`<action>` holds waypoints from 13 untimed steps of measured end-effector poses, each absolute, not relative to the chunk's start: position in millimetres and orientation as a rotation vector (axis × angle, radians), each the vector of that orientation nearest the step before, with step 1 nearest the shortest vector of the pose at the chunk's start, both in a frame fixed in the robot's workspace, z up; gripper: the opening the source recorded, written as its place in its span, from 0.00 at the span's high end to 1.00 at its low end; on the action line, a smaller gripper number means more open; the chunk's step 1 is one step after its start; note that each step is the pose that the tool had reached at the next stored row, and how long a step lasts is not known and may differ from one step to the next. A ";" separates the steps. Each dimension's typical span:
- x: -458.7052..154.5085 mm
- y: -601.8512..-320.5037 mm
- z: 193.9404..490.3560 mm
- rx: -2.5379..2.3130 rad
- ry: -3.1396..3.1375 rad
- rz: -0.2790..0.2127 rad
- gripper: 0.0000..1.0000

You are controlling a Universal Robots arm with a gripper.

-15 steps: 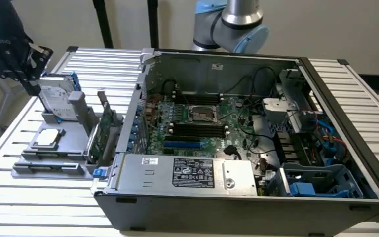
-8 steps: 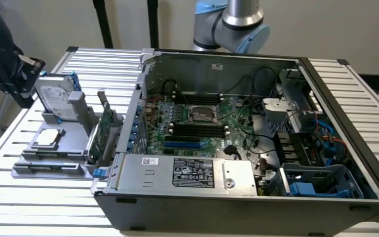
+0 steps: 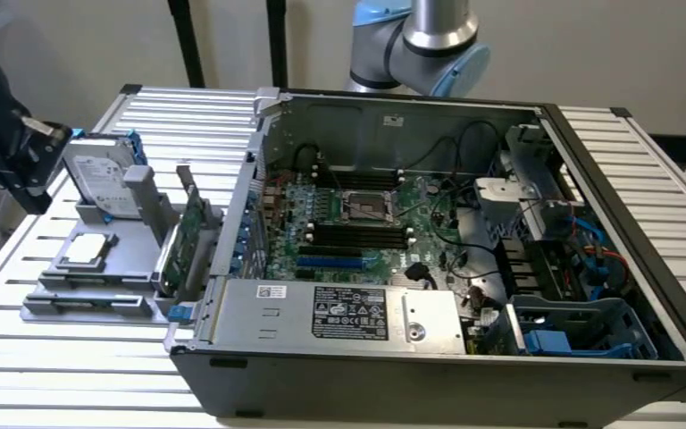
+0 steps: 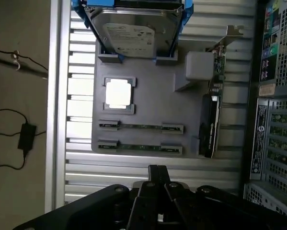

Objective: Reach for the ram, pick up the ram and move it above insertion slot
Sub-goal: 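Reach for the ram, then pick up the ram and move it above insertion slot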

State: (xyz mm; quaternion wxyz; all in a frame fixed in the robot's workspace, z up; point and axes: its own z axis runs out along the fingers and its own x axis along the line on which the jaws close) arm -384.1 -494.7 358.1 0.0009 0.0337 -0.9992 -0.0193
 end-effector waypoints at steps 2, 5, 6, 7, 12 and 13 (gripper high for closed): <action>-384.0 -494.8 357.7 0.165 -3.134 -0.060 0.89; -384.1 -494.8 357.0 0.250 -3.127 -0.060 0.89; -384.1 -494.8 356.8 0.277 -3.125 -0.060 0.89; -384.1 -494.8 356.5 0.307 -3.122 -0.060 0.89; -384.1 -494.7 355.6 0.448 -3.103 -0.060 0.89; -384.1 -494.8 355.5 0.476 -3.098 -0.060 0.89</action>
